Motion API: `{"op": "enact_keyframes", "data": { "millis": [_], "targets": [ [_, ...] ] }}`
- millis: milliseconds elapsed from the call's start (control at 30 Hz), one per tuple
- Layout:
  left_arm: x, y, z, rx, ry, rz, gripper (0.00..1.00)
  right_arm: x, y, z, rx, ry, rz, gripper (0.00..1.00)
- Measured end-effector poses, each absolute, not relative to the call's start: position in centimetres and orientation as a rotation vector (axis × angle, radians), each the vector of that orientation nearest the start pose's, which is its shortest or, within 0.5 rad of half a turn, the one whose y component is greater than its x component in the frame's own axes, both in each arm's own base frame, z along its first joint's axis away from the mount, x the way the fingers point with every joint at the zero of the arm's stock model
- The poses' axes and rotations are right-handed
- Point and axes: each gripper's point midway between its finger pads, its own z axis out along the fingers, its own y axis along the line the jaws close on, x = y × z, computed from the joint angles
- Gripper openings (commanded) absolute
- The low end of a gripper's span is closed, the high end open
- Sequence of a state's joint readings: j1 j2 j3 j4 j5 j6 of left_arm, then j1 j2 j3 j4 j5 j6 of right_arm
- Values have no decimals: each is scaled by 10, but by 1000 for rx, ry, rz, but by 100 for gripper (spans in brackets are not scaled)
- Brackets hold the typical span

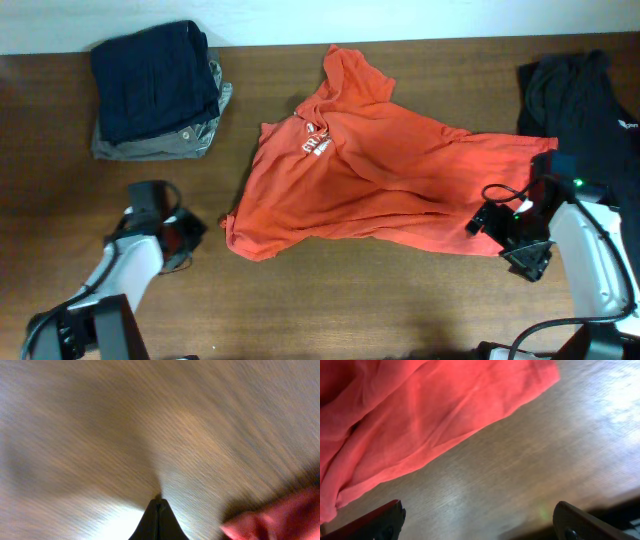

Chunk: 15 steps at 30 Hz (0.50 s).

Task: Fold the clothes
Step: 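Grasp the shirt's left hem with the left gripper and right hem with right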

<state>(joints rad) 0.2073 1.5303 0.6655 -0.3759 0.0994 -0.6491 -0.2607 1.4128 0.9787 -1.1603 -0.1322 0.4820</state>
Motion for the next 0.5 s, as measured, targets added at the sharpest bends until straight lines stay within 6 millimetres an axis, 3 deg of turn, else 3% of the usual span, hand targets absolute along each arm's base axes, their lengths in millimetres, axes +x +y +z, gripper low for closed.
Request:
{"op": "enact_keyframes", "data": {
  "millis": [100,133,200,300,333,500],
  "targets": [
    [284,63,-3,-1255,2547,-235,1,223,-31,78,1141,2942,206,99],
    [284,65,-3,-1270,2539,-244,7,226,-31,77,1135,2935,208,99],
    [286,65,-1,-1251,2536,-293,21,230,-32,77,1135,2916,210,99],
    [294,53,3,-1164,2551,-388,59,231,-32,77,1144,2906,211,99],
    [297,47,4,-1133,2558,-417,63,231,-32,77,1146,2906,211,99],
    [306,16,9,-946,2612,-491,66,232,-32,77,1147,2904,211,99]
  ]
}}
